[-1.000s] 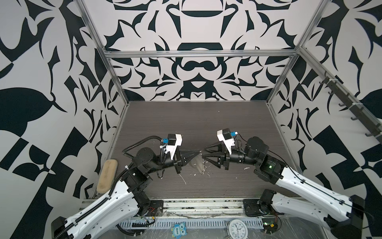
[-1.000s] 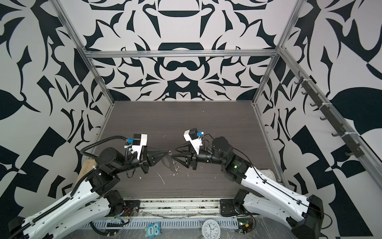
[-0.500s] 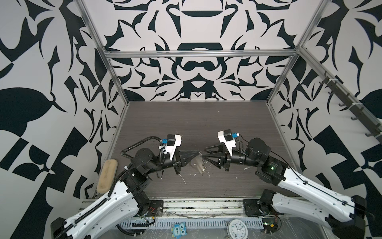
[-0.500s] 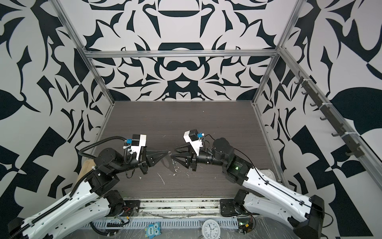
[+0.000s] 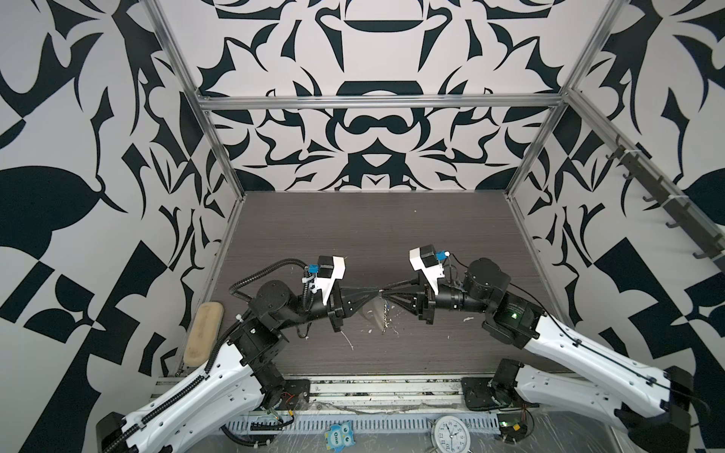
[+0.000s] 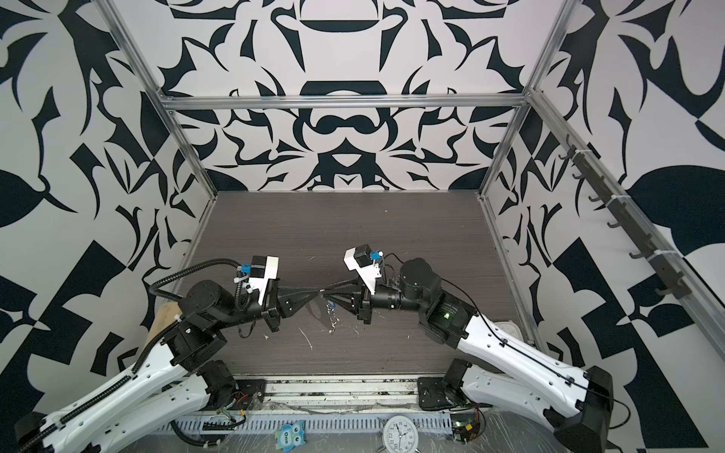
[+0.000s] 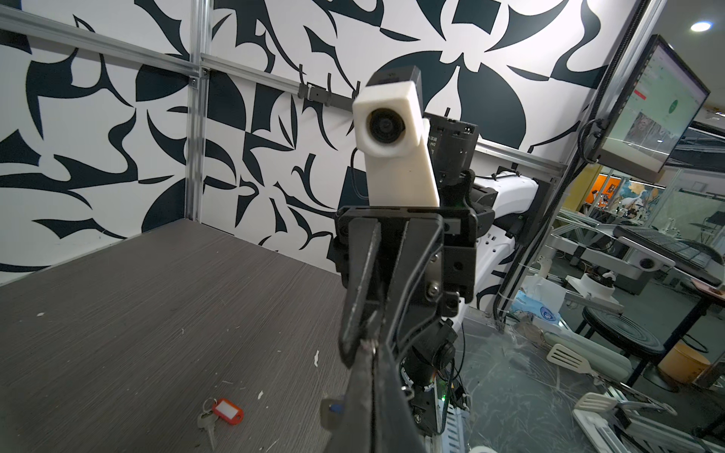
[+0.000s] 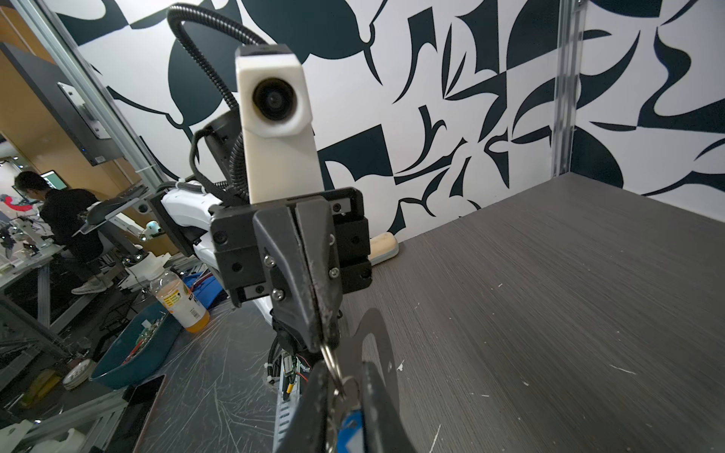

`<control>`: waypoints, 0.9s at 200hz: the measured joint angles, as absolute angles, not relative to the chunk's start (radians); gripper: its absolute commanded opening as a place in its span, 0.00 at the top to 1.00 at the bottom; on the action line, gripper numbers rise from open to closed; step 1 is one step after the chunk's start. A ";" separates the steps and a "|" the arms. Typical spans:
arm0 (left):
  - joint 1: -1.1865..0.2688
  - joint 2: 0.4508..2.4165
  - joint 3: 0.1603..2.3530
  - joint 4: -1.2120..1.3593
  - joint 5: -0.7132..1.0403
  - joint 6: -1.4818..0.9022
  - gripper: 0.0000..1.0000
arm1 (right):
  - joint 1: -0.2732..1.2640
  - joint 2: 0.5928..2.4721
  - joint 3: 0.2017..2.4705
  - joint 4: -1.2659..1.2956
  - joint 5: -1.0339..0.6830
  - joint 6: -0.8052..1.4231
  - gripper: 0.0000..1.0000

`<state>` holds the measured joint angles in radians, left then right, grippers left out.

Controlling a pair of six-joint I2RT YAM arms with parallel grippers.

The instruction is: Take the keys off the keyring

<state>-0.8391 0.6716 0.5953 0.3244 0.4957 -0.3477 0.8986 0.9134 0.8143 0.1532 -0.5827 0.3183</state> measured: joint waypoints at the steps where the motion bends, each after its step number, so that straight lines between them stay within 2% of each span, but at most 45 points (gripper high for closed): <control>1: -0.839 0.672 0.595 0.324 0.496 -0.348 1.00 | 0.899 0.913 0.815 0.153 -0.583 0.314 0.92; 12: -0.839 0.672 0.595 0.325 0.492 -0.348 1.00 | 0.899 0.913 0.815 0.153 -0.591 0.317 1.00; 36: -0.837 0.675 0.595 0.323 0.488 -0.348 1.00 | 0.899 0.913 0.819 0.146 -0.595 0.315 1.00; 54: -0.838 0.675 0.596 0.309 0.479 -0.348 0.74 | 0.899 0.914 0.841 0.097 -0.586 0.311 1.00; 71: -0.839 0.669 0.604 0.273 0.457 -0.351 0.64 | 0.899 0.923 0.890 0.005 -0.562 0.300 1.00; 115: -0.840 0.632 0.661 0.141 0.384 -0.340 0.65 | 0.899 0.967 1.053 -0.250 -0.458 0.240 1.00; 147: -0.840 0.657 0.702 0.086 0.384 -0.327 0.73 | 0.899 0.986 1.097 -0.374 -0.410 0.210 1.00; 180: -0.840 0.723 0.736 0.036 0.410 -0.315 0.67 | 0.907 1.026 1.153 -0.471 -0.391 0.175 1.00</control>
<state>-0.8402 0.7235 0.7364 0.0360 0.4099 -0.3153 0.9073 1.0260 1.1526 -0.4709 -0.3912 0.1749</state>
